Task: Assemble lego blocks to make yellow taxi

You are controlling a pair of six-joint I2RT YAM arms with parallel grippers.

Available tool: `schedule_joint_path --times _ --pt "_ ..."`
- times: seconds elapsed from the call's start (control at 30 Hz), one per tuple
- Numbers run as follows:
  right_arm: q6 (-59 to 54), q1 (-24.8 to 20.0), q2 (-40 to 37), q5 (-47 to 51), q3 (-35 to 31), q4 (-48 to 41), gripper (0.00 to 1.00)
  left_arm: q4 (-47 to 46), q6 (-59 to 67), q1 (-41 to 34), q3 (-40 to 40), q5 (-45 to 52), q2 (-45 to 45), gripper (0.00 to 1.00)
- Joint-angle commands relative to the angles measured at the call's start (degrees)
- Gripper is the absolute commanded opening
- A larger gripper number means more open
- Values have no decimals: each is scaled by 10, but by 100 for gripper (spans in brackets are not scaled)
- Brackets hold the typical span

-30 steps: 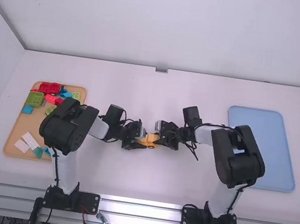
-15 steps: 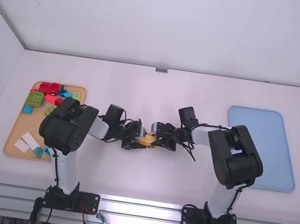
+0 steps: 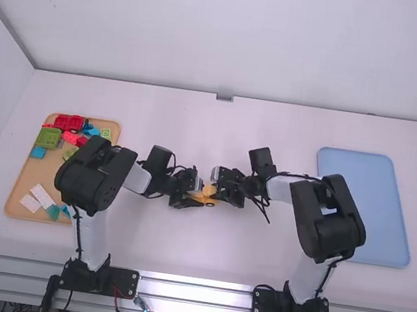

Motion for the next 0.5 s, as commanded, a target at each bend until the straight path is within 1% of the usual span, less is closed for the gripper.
schedule_joint_path --times 0.0,0.47 --pt "-3 2 7 25 -15 -9 13 -4 2 -6 3 2 4 55" --pt "-18 2 7 21 -17 -18 13 -5 2 -6 4 1 4 54"
